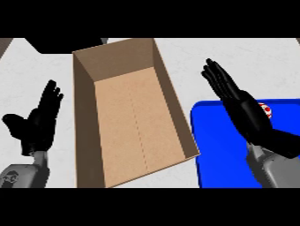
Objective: Pick the cupcake from the tray and place it in the cardboard box
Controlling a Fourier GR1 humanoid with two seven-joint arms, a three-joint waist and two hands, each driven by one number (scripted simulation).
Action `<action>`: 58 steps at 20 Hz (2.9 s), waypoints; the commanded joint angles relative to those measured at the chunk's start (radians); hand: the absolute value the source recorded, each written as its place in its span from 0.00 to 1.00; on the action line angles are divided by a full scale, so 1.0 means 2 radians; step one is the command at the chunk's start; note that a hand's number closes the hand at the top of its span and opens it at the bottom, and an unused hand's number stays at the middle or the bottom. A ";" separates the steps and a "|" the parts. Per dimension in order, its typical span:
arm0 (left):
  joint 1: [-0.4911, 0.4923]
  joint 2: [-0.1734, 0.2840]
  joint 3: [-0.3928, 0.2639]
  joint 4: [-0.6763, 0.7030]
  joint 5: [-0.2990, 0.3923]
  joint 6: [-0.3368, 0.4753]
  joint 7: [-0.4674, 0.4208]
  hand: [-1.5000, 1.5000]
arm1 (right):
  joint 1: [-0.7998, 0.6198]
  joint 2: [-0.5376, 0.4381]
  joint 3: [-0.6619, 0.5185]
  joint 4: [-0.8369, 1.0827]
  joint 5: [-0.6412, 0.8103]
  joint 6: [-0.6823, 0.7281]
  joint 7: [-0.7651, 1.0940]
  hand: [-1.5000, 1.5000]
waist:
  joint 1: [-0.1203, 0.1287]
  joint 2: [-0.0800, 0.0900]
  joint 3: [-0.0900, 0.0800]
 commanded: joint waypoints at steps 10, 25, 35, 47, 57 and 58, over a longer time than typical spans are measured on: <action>0.046 0.045 0.025 -0.064 0.078 -0.090 0.058 0.50 | 0.040 -0.143 -0.288 0.148 -0.065 0.024 -0.158 0.00 | 0.000 -0.003 -0.004; 0.057 0.059 0.049 -0.077 0.095 -0.111 0.070 0.50 | 0.113 -0.342 -0.208 0.078 0.185 0.084 -0.134 0.00 | 0.007 -0.004 -0.009; 0.026 0.062 0.056 -0.098 0.100 -0.105 0.120 0.50 | 0.041 -0.327 -0.107 0.013 0.244 0.162 0.086 0.00 | 0.007 -0.004 -0.007; 0.068 0.043 0.074 -0.117 0.081 -0.134 0.100 0.50 | 0.036 -0.262 -0.107 0.044 0.298 0.229 0.129 0.00 | 0.003 -0.005 -0.007; 0.044 0.051 0.114 -0.134 0.091 -0.146 0.146 0.50 | 0.020 -0.228 -0.132 0.058 0.342 0.259 0.098 0.00 | 0.002 -0.005 -0.007; 0.070 0.021 0.091 -0.105 0.072 -0.160 0.094 0.50 | -0.018 -0.211 -0.129 0.098 0.359 0.251 0.086 0.00 | 0.004 -0.005 -0.007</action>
